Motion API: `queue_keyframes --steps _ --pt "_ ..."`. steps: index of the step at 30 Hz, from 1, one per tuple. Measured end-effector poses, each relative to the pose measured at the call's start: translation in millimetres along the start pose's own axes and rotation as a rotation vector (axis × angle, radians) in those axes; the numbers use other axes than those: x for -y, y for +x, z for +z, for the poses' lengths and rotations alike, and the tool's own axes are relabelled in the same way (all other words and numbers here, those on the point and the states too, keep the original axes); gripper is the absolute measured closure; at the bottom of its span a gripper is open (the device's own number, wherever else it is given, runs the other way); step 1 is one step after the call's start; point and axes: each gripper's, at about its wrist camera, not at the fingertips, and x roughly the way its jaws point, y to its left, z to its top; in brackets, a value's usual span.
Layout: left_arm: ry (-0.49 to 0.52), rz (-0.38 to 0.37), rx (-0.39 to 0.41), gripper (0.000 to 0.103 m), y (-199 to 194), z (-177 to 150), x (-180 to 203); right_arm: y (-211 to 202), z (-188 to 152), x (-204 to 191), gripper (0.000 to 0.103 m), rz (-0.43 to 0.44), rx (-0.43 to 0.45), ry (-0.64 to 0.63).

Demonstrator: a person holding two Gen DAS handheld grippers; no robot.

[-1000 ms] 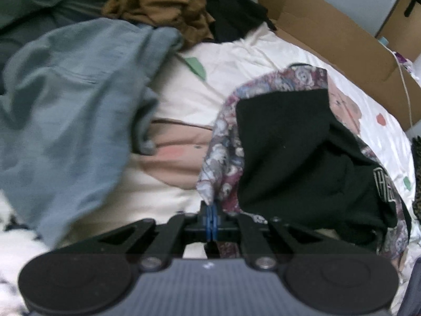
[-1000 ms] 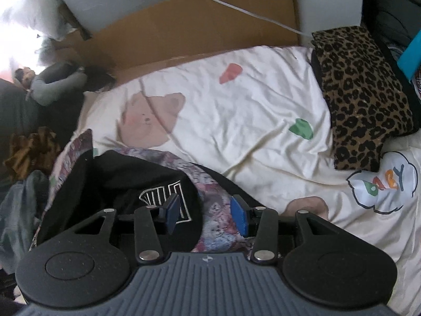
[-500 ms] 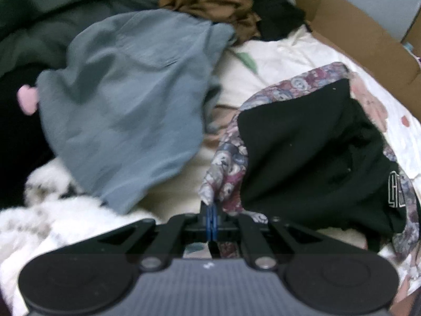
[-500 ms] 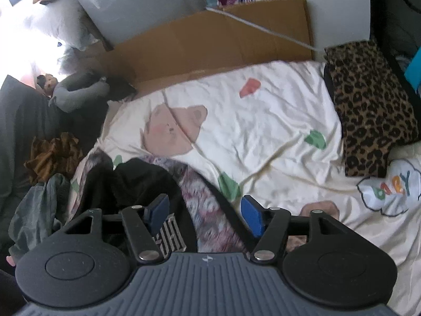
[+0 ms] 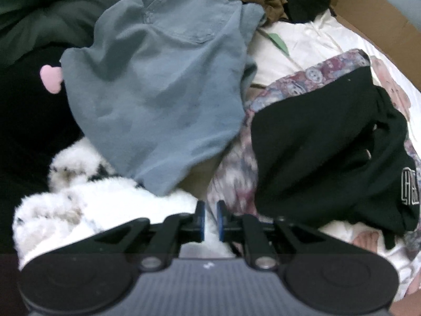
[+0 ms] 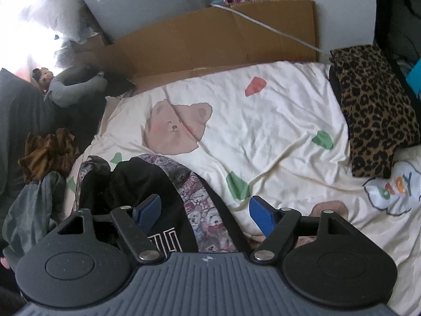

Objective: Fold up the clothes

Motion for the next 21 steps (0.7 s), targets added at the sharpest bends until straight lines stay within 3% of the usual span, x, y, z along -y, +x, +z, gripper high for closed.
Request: queue_keyframes --steps 7,12,18,21 --pt "-0.018 -0.057 0.065 0.084 -17 20 -5 8 -7 -13 0.023 0.076 -0.060 -0.014" --pt "-0.008 -0.077 0.121 0.072 -35 38 6 28 -8 -16 0.023 0.116 -0.077 0.005" --pt "0.073 -0.108 0.149 0.068 -33 63 45 56 -9 -10 0.023 0.115 -0.068 -0.029" --pt "0.132 -0.118 0.165 0.060 -26 82 74 69 -10 -7 0.023 0.114 -0.064 -0.046"
